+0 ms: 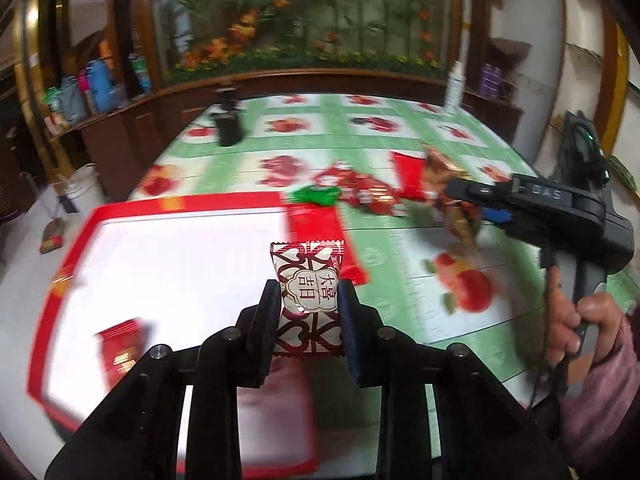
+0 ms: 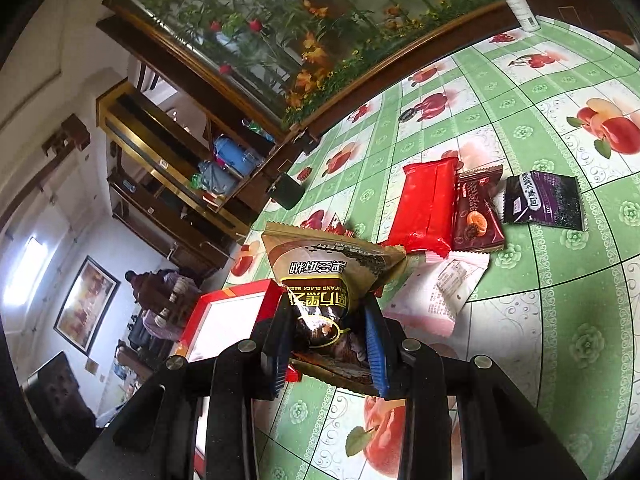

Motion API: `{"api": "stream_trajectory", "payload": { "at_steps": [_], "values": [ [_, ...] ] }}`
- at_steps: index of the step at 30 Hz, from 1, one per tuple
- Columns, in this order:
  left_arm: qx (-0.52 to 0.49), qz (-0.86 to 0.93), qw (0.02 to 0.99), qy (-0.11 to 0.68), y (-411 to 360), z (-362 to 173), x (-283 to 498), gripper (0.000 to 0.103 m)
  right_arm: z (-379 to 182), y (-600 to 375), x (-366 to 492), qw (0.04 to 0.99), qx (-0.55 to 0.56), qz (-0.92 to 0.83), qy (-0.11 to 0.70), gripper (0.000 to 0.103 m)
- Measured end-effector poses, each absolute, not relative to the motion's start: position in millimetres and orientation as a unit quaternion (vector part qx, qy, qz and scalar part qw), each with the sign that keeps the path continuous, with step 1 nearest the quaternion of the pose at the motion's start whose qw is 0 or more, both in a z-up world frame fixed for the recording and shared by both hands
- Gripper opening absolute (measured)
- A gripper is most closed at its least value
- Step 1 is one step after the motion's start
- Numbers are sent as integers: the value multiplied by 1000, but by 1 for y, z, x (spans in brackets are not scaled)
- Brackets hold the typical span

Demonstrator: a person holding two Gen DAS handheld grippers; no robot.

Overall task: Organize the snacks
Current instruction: 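Place red-white packet in tray with left tool while right tool drops brown-gold bag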

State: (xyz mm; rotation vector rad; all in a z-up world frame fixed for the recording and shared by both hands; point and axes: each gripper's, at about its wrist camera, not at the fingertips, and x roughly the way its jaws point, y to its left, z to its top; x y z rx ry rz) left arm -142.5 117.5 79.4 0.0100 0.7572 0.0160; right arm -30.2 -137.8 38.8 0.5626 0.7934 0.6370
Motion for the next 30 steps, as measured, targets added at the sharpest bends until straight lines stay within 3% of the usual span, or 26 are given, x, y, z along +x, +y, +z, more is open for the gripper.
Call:
{"api": "stream_trajectory", "payload": {
  "at_steps": [13, 30],
  "values": [
    [-7, 92, 925, 368, 178, 68, -172, 26, 52, -106, -45, 838, 227, 353, 349, 33],
    [-25, 122, 913, 387, 207, 49, -179, 27, 49, 46, -106, 769, 90, 506, 381, 33]
  ]
}}
